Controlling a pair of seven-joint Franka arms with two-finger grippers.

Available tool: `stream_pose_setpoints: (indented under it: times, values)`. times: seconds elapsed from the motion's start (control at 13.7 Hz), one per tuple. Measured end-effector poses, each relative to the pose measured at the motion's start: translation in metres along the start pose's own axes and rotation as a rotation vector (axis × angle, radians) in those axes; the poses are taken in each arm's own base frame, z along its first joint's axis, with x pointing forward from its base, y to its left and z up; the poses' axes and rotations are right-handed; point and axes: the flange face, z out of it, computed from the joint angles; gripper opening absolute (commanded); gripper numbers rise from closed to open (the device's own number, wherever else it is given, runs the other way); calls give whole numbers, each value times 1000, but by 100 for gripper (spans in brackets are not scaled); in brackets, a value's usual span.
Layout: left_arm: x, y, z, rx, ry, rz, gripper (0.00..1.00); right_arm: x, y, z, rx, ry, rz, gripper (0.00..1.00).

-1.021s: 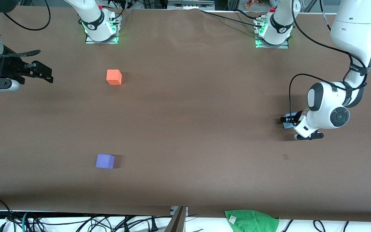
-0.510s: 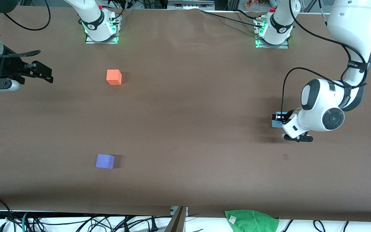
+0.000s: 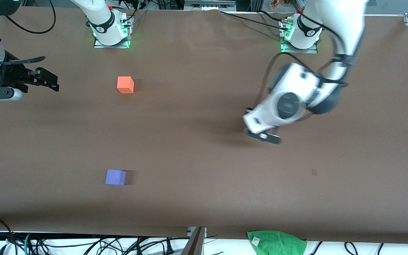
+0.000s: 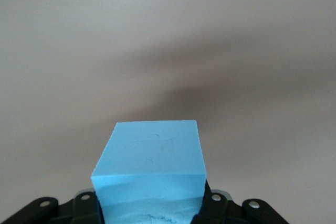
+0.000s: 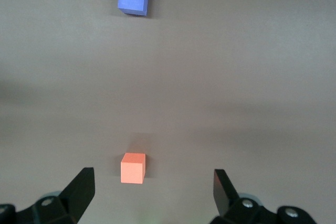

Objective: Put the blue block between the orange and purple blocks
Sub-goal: 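Carry the light-blue cube toward the table middle with the left gripper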

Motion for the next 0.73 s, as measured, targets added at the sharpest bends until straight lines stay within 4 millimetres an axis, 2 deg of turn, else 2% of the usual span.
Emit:
stream_pose_setpoints:
  times: [0.07,0.22,0.36,0.44,0.51,0.58,0.73]
  values:
    - [1,38,15,2,8,-29,13,0,0,0,0,1,0,100]
    - [9,94,50,-14,42,-77,13,2,0,1,0,10,0,100]
    - [16,127,92,-31,64,-115,14,6,0,3,-1,19,0,100]
    - [18,136,112,-38,68,-132,29,7,0,4,-1,19,0,100]
    - [20,143,130,-45,73,-150,99,7,0,4,-1,20,0,100]
    - [23,147,142,-52,78,-170,100,7,0,4,-1,20,0,100]
    - [27,146,140,-57,89,-193,100,7,0,4,-1,19,3,100]
